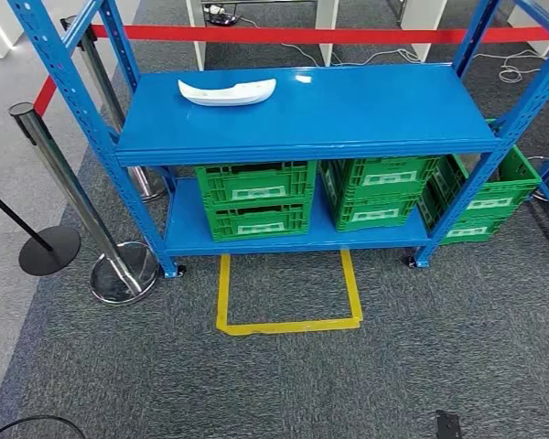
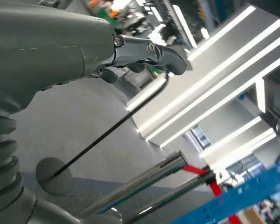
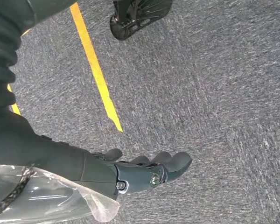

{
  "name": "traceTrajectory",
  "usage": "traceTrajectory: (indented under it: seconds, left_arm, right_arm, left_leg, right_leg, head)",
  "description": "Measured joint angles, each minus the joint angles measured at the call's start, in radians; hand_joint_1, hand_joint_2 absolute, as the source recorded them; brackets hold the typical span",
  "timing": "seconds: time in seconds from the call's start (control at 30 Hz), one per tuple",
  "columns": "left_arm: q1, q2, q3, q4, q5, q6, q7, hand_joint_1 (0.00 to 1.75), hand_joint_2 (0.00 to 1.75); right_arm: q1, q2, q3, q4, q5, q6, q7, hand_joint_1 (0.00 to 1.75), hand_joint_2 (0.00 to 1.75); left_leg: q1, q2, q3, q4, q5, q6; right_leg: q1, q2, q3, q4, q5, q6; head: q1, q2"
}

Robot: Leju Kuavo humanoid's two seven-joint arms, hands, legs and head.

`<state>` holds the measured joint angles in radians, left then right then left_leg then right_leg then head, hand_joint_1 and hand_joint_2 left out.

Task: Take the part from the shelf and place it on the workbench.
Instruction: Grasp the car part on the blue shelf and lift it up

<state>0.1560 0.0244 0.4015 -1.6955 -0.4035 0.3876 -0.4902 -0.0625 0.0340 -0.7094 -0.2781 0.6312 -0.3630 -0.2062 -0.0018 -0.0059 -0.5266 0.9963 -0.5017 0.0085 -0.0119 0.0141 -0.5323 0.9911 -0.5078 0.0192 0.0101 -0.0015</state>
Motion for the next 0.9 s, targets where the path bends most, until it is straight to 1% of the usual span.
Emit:
traceTrajectory:
  seconds: [0.07,0.17,0.33,0.47,0.6,0.8,0.9]
  left_arm:
    - [0.002,0.006,-0.015,-0.002,-0.031,0.001,0.008,0.00,1.75]
    - [0.007,0.029,-0.069,-0.009,-0.123,0.003,0.032,0.00,1.75]
    - [0.008,0.085,-0.174,-0.018,-0.244,0.003,0.077,0.00,1.75]
    - [-0.002,0.138,-0.264,-0.019,-0.314,-0.024,0.106,0.00,1.75]
    - [-0.025,0.181,-0.340,-0.019,-0.348,-0.047,0.126,0.00,1.75]
    - [-0.048,0.224,-0.397,-0.019,-0.366,-0.070,0.140,0.00,1.75]
    - [-0.072,0.247,-0.420,-0.019,-0.379,-0.091,0.159,0.00,1.75]
  right_arm:
    - [0.000,0.000,-0.002,0.001,0.002,0.000,0.002,0.00,1.75]
    - [0.001,0.000,-0.007,0.003,0.010,0.001,0.007,0.00,1.75]
    - [0.001,0.000,-0.013,0.007,0.025,0.008,0.015,0.00,1.75]
    - [0.001,0.000,-0.017,0.008,0.036,0.012,0.023,0.00,1.75]
    - [0.002,0.000,-0.020,0.008,0.042,0.015,0.028,0.00,1.75]
    - [0.002,0.000,-0.025,0.010,0.049,0.020,0.038,0.00,1.75]
    - [0.001,0.000,-0.026,0.011,0.051,0.029,0.037,0.00,1.75]
  left_leg:
    - [0.000,0.000,0.000,0.000,0.000,0.000]
    - [0.000,0.000,0.000,0.000,0.000,0.000]
    - [0.000,0.000,0.000,0.000,0.000,0.000]
    - [0.000,0.000,0.000,0.000,0.000,0.000]
    - [0.000,0.000,0.000,0.000,0.000,0.000]
    - [0.000,0.000,0.000,0.000,0.000,0.000]
    - [0.000,0.000,0.000,0.000,0.000,0.000]
  right_leg:
    - [0.000,0.000,0.000,0.000,0.000,0.000]
    - [0.000,0.000,0.000,0.000,0.000,0.000]
    - [0.000,0.000,0.000,0.000,0.000,0.000]
    - [0.000,0.000,-0.001,0.000,0.000,0.000]
    - [0.000,0.000,0.000,0.000,0.000,0.000]
    - [0.000,0.000,-0.001,0.000,0.000,0.000]
    - [0.000,0.001,-0.001,0.000,0.000,0.000]
  head:
    - [0.000,0.000]
    - [0.000,0.000]
    - [0.000,0.000]
    - [0.000,0.000]
    - [0.000,0.000]
    - [0.000,0.000]
    - [0.000,0.000]
